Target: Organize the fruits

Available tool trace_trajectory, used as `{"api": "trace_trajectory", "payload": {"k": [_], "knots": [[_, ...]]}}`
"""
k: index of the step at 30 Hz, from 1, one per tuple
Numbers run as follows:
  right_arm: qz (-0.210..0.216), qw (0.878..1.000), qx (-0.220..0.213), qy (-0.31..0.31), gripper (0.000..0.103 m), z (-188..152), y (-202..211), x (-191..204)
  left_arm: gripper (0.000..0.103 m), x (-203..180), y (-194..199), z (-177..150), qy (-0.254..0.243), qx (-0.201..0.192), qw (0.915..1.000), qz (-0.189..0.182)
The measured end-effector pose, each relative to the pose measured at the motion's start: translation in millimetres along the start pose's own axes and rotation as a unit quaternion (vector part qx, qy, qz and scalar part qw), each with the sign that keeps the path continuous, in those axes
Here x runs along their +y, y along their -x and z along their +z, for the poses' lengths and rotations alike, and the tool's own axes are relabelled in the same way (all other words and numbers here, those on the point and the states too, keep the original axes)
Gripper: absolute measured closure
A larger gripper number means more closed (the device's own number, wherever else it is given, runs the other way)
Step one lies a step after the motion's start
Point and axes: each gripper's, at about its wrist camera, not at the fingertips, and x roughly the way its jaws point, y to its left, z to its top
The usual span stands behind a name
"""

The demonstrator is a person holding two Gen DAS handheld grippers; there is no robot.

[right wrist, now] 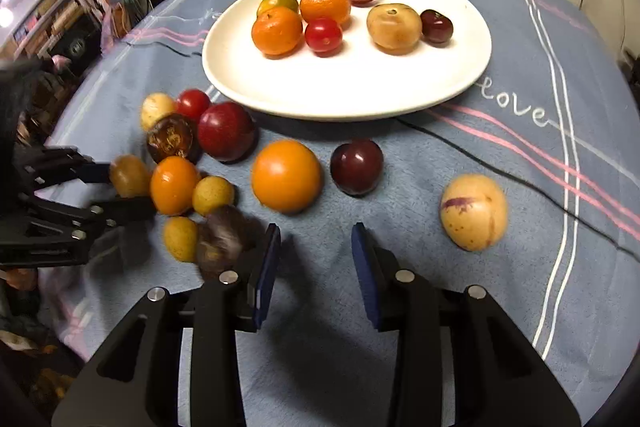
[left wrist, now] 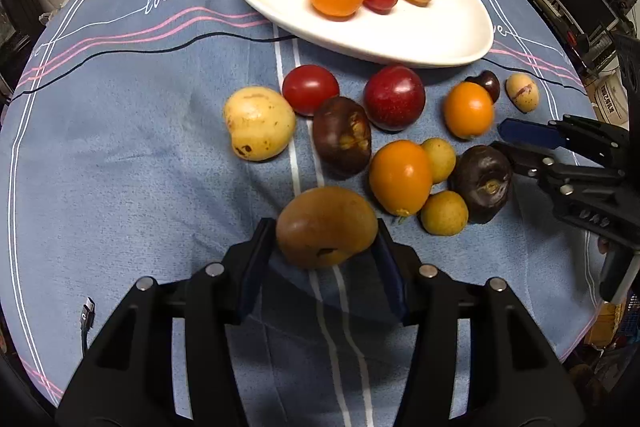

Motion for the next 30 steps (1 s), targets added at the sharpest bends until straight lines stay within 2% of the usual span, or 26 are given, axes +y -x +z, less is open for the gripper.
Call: {"api": "trace_trajectory", "payload": {"k": [1, 2, 3, 4, 5, 7, 12, 15, 18, 19, 20, 23, 30], "knots": [[0.011, 1.0, 0.003, -0.015, 0.059, 1.3, 2.3, -3.8, 0.052, 0.0, -0.1, -0.5, 0.0, 0.0, 1.0, 0.0], [0.023, 0.999, 0.007, -0.038, 0.05, 2.7, 4.4, -9.2, 0.052, 0.4, -0.3, -0.9, 0.001, -0.001, 1.0, 0.0], [0.044, 0.996, 0.004, -0.079, 0.028, 4.2, 7.8, -17.7, 0.052, 0.5, -0.5, -1.5, 0.002, -0.001, 1.0, 0.0], [0.07, 0.991, -0.006, -0.113, 0.024, 5.5, 10.9, -23.7, 0.052, 0.6, -0.6, -1.6, 0.001, -0.002, 1.0, 0.001], [0.09, 0.986, -0.013, -0.137, 0.024, 7.9, 13.8, -27.1, 0.052, 0.1, -0.8, -1.8, -0.001, -0.002, 1.0, 0.003], [0.098, 0.984, -0.027, -0.147, 0.024, 12.2, 19.9, -26.8, 0.052, -1.4, -1.1, -2.4, -0.003, -0.003, 1.0, 0.005], [0.053, 0.995, -0.031, -0.076, 0.024, 28.0, 13.2, 5.4, 0.053, -1.6, -0.8, -2.8, -0.007, -0.006, 1.0, 0.003], [0.039, 0.997, -0.027, -0.058, 0.03, 38.4, -2.6, 20.5, 0.054, -1.8, -0.8, -3.4, -0.009, -0.007, 0.9999, 0.002], [0.005, 0.999, 0.003, -0.035, 0.053, 46.1, -24.4, 31.4, 0.054, -2.1, -1.0, -3.9, -0.013, -0.007, 0.9999, 0.003], [0.001, 1.0, 0.003, -0.031, 0.056, 47.8, -27.3, 31.8, 0.054, -1.5, -1.1, -4.0, -0.013, -0.008, 0.9999, 0.003], [-0.001, 0.999, 0.002, -0.035, 0.066, 48.8, -26.4, 30.0, 0.055, -1.0, -0.9, -4.0, -0.013, -0.008, 0.9999, 0.002], [0.008, 0.999, -0.001, -0.036, 0.066, 46.7, -20.0, 24.6, 0.061, 2.8, 0.7, -3.9, -0.006, -0.012, 0.9999, -0.004], [0.03, 0.996, -0.02, -0.076, 0.066, 19.2, 15.2, 3.8, 0.062, 8.2, 7.2, -4.9, 0.002, -0.02, 0.9997, -0.016]]}}
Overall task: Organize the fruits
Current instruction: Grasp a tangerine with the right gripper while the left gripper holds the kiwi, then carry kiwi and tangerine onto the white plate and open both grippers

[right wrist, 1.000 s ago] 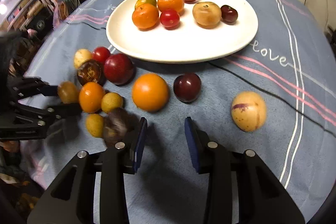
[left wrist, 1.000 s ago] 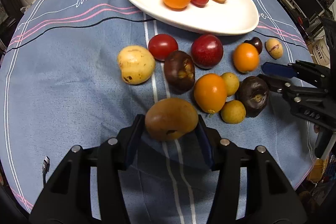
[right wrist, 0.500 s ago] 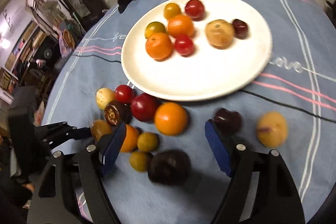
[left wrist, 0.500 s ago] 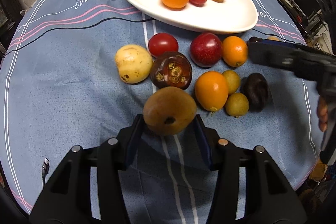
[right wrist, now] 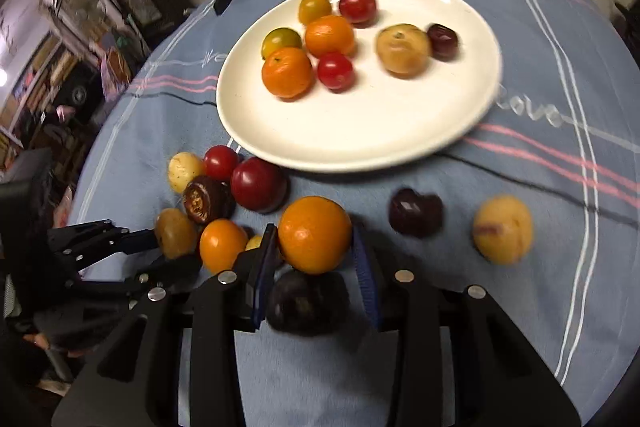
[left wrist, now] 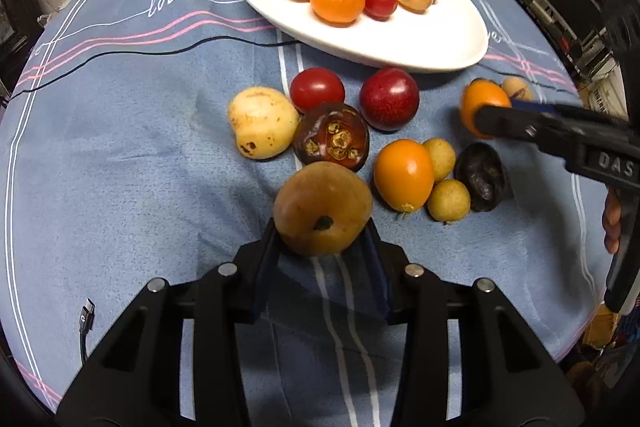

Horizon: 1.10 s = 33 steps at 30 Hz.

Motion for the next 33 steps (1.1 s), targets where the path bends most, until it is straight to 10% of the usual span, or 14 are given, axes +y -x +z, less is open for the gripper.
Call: {"api": "trace_trajectory", "payload": {"k": [9, 11, 15, 20, 33], "knots": [[0.006, 1.0, -0.001, -0.028, 0.066, -23.5, 14.6, -9.6, 0.068, 9.3, 38.6, 13.9, 0.006, -0.04, 0.9991, -0.015], [0.007, 0.999, -0.009, -0.031, 0.066, -20.0, 18.2, -11.2, 0.092, 10.3, 42.2, 23.2, 0.008, -0.044, 0.9987, -0.024], [0.006, 1.0, -0.002, -0.013, 0.066, -15.2, 15.5, -8.7, 0.092, 9.4, 34.6, 28.6, -0.003, -0.023, 0.9997, -0.01], [0.02, 1.0, 0.004, -0.012, 0.066, -22.9, 13.4, -6.9, 0.041, 23.1, 41.5, 6.6, 0.004, -0.035, 0.9991, -0.021], [0.03, 0.999, 0.007, -0.015, 0.066, -19.2, 11.1, -8.6, 0.059, -0.9, -7.7, 20.8, -0.046, 0.01, 0.9987, 0.019]]}}
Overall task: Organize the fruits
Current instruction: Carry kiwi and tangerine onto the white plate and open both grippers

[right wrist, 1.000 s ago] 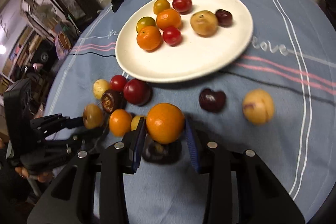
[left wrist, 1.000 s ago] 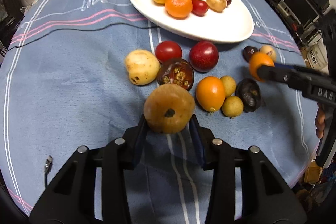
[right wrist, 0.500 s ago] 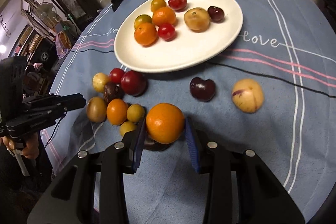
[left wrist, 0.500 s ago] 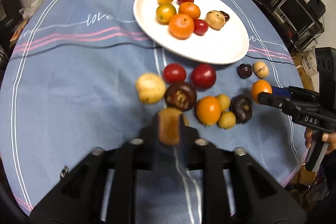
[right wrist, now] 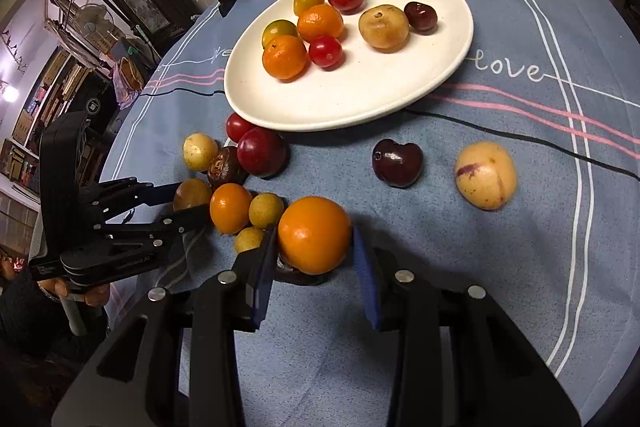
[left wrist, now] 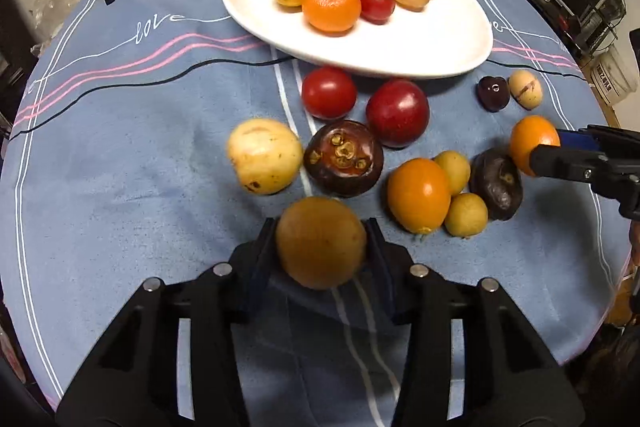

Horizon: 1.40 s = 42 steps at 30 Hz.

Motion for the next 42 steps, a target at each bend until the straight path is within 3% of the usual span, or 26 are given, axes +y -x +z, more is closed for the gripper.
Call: {"api": "trace_trajectory", "payload": {"k": [7, 15, 21, 27, 36, 37, 38, 39, 41, 42], "knots": [[0.008, 1.0, -0.022, 0.006, 0.066, 13.9, 14.1, 2.0, 0.059, 20.5, 53.2, 16.7, 0.033, -0.053, 0.9976, -0.029], [-0.002, 0.995, -0.093, 0.043, 0.065, 88.9, 49.2, 13.3, 0.059, 5.2, 87.0, 103.6, 0.006, -0.125, 0.9921, -0.017], [-0.013, 0.993, -0.111, 0.043, 0.065, 139.1, 40.2, 9.2, 0.059, -12.4, 61.7, 155.6, -0.009, -0.117, 0.993, 0.009], [-0.023, 0.995, -0.084, 0.04, 0.065, 169.4, 3.8, -3.0, 0.058, -25.0, 28.4, 168.1, -0.04, -0.097, 0.9941, 0.028], [-0.033, 0.998, -0.03, 0.035, 0.063, 195.9, -40.8, -17.9, 0.057, -19.7, 3.7, 180.5, -0.035, -0.083, 0.9953, 0.036], [-0.036, 0.998, -0.026, 0.034, 0.063, 196.9, -42.4, -18.0, 0.049, -19.0, 4.2, 181.4, -0.034, -0.086, 0.9949, 0.039], [-0.037, 0.998, -0.029, 0.036, 0.061, 198.4, -42.7, -18.6, 0.041, -19.1, 5.9, 182.0, -0.033, -0.09, 0.9945, 0.041], [-0.033, 0.998, -0.033, 0.036, 0.059, 198.8, -41.4, -19.1, 0.041, -18.7, 8.7, 182.4, -0.032, -0.096, 0.994, 0.04], [-0.032, 0.998, -0.044, 0.028, 0.038, 199.4, -35.8, -21.0, 0.038, -19.6, 12.4, 183.5, -0.033, -0.101, 0.9937, 0.036], [-0.035, 0.998, -0.051, 0.029, 0.038, 199.5, -32.6, -20.7, 0.037, -20.2, 14.4, 183.8, -0.034, -0.104, 0.9932, 0.04]]}}
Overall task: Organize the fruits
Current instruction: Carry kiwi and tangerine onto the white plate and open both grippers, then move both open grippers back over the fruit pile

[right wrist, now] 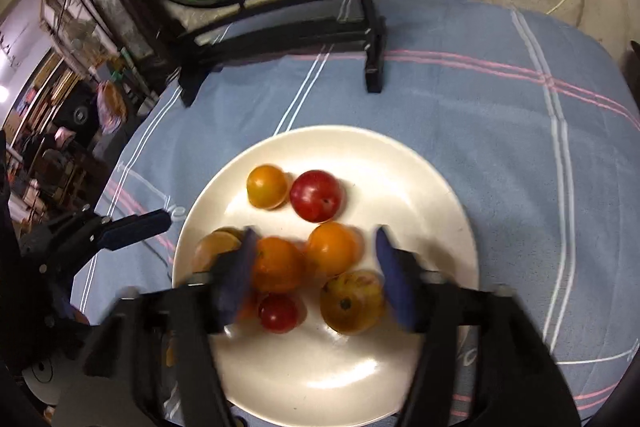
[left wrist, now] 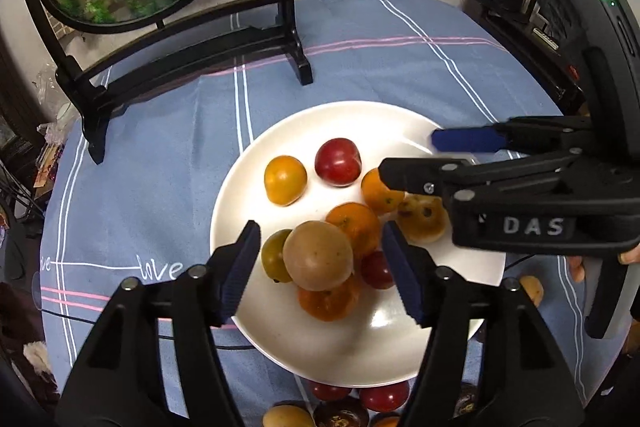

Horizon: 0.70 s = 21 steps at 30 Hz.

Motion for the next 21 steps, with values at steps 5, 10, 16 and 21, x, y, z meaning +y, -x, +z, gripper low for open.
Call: {"api": "trace_trajectory", "payload": {"k": [5, 10, 16, 21], "knots": [[0.005, 1.0, -0.017, 0.004, 0.038, -3.3, 20.6, 1.7, 0.037, -3.8, 9.7, -0.8, 0.001, -0.004, 1.0, -0.003], [0.001, 0.999, -0.032, 0.004, 0.038, -19.1, 49.4, 3.3, 0.037, -10.1, 26.2, -4.5, -0.001, -0.012, 0.9999, -0.004], [0.003, 0.999, -0.043, 0.023, 0.038, -61.0, 85.4, 16.2, 0.033, -6.0, 54.1, -21.1, 0.012, -0.024, 0.9996, 0.001], [-0.015, 0.997, -0.027, 0.072, 0.038, -126.0, 99.4, 36.4, 0.026, 17.1, 79.2, -58.1, 0.047, -0.03, 0.9983, 0.014]]}}
